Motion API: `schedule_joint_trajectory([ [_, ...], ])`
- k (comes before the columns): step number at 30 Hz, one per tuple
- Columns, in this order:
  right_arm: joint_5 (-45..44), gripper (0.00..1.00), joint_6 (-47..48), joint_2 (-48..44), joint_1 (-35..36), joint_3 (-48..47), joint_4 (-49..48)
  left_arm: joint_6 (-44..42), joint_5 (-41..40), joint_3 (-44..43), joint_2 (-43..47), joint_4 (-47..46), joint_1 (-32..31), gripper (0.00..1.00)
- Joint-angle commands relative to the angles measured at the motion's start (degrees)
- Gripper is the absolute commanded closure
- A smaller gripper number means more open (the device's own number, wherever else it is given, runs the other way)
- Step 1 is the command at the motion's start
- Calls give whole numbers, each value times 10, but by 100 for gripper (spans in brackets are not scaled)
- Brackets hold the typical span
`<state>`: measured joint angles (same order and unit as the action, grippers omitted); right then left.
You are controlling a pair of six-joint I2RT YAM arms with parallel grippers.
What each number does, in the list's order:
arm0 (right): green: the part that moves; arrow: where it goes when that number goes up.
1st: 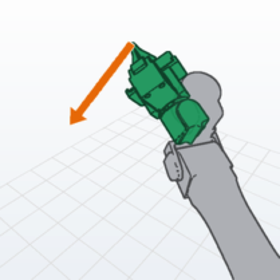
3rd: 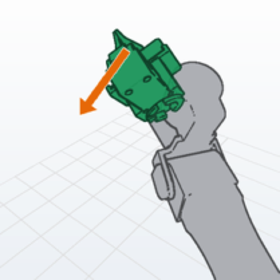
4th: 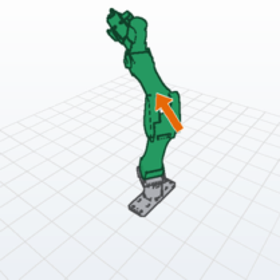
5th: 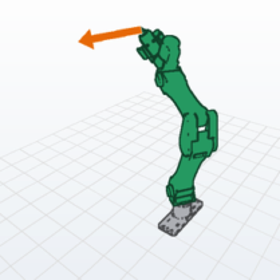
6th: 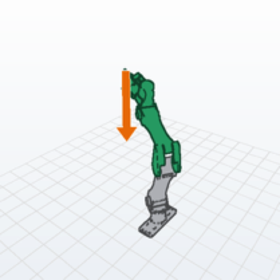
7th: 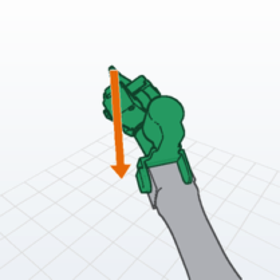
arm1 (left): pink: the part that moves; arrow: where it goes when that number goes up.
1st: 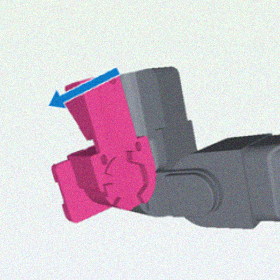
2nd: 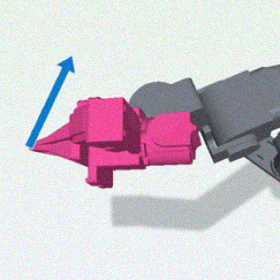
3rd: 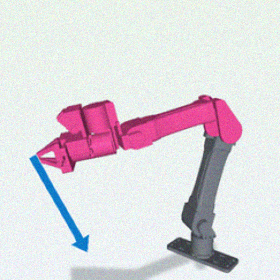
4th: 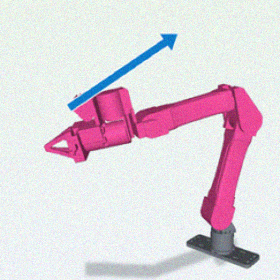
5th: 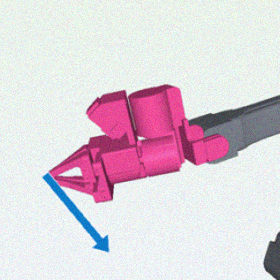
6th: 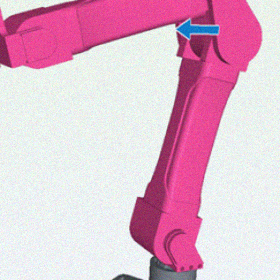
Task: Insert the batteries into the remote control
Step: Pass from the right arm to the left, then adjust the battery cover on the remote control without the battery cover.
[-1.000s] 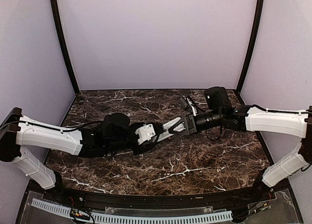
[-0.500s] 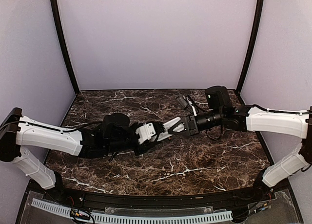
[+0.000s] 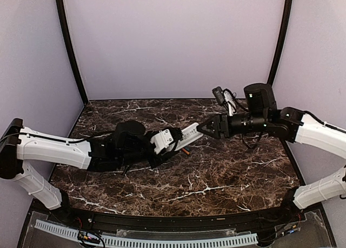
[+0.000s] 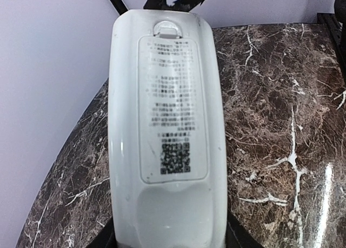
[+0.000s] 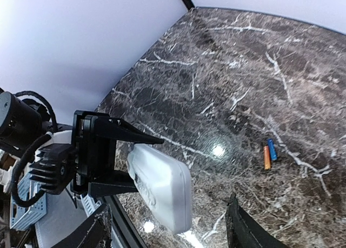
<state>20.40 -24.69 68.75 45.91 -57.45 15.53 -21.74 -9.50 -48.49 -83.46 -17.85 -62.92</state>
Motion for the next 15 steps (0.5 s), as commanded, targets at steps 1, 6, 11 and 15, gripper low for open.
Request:
schedule_joint_trajectory([
  [1,-144,33,6,-33,30,-33,54,30,-30,-36,-5,35,-1,100],
  [6,-153,41,-1,-15,69,-52,50,33,-41,-48,-16,48,-1,100],
  [11,-154,44,-10,22,85,-78,39,36,-46,-49,-18,54,-1,100],
  [15,-164,44,-15,37,85,-83,31,38,-45,-49,-15,55,-2,100],
])
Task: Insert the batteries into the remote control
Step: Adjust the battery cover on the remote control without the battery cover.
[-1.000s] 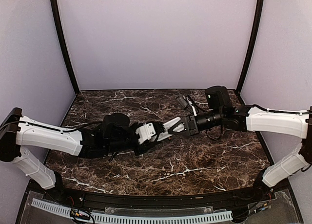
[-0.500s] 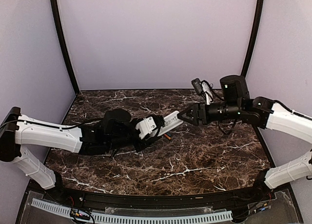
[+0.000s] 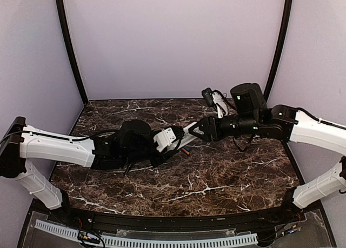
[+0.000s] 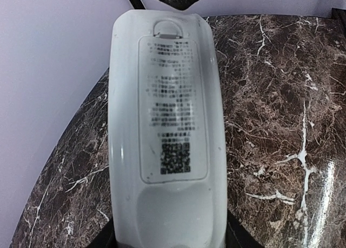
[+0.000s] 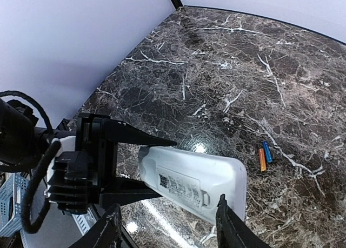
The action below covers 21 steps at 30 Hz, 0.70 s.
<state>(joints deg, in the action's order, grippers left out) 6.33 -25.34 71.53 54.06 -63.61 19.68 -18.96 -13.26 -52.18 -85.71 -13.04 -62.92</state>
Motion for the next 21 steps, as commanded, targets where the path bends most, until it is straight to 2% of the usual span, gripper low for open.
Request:
schedule_joint_trajectory([
  [1,-28,44,-10,14,3,-25,-7,10,-8,-11,9,6,-2,100],
  [21,-23,50,-34,73,4,-38,9,8,-3,4,36,-22,-7,100],
])
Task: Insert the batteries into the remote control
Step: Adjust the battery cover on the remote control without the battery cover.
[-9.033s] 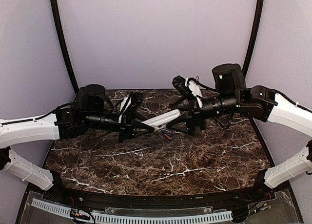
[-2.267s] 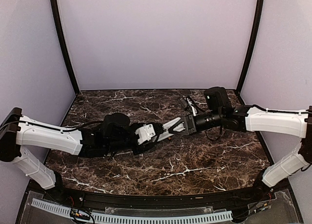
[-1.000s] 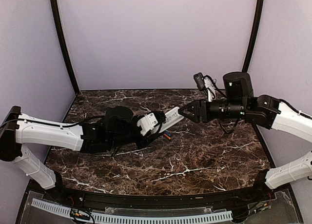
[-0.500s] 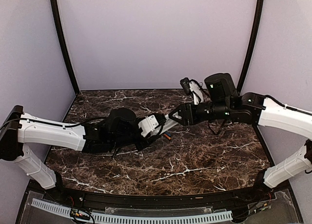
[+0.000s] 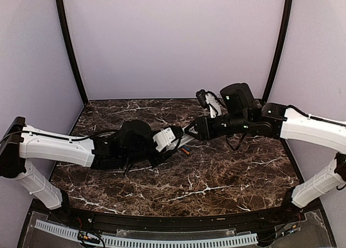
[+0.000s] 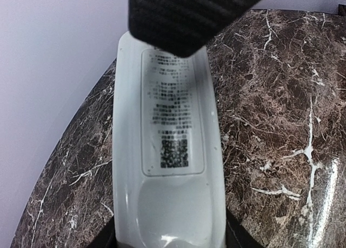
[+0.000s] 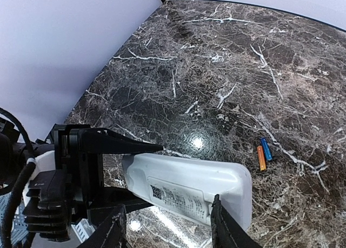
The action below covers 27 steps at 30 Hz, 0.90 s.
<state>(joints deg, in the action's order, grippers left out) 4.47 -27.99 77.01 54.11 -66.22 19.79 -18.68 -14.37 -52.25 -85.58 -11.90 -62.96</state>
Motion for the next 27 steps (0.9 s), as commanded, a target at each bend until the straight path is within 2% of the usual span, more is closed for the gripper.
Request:
schedule_joint_trajectory([
  [1,-8,51,-8,20,4,-13,10,3,9,6,38,-37,-7,100],
  [12,-22,50,25,46,6,-29,13,-19,18,32,55,-61,-12,100],
  [19,-34,49,36,19,3,-28,7,-28,1,40,58,-76,-13,100],
  [23,-15,42,39,-8,-11,-23,2,-29,-13,44,61,-87,-14,100],
  [27,51,23,28,-49,-46,12,-40,-31,-30,63,80,-139,-17,100],
])
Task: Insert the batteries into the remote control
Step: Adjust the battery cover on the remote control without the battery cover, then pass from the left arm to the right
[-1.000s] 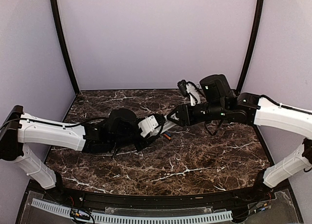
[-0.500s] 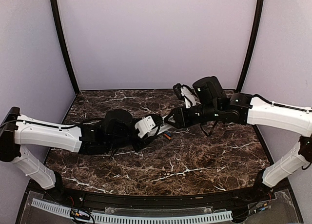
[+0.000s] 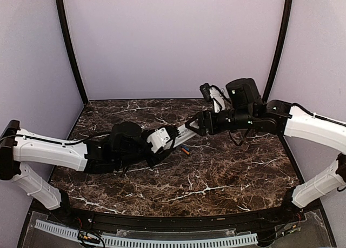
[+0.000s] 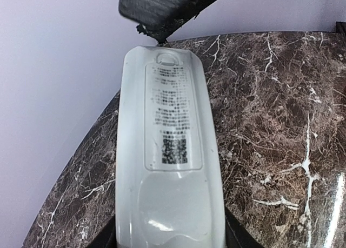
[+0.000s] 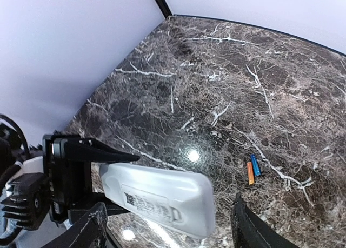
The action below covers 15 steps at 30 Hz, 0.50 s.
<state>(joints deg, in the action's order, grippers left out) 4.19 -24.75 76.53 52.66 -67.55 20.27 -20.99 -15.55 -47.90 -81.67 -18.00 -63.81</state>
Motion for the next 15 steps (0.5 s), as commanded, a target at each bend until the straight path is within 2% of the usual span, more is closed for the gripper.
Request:
schedule_joint_trajectory([
  [1,77,20,-13,-55,-41,39,-66,-8,-21,32,53,-89,-8,100],
  [5,127,10,-41,-59,-50,74,-143,-10,-18,65,90,-170,-10,100],
  [7,159,9,-49,-49,-49,77,-189,-10,-19,70,101,-192,-11,100],
  [11,236,15,-49,-20,-32,72,-274,-18,-30,66,101,-199,-12,100],
  [15,252,22,-41,13,-14,47,-307,-20,-30,65,99,-201,-14,100],
])
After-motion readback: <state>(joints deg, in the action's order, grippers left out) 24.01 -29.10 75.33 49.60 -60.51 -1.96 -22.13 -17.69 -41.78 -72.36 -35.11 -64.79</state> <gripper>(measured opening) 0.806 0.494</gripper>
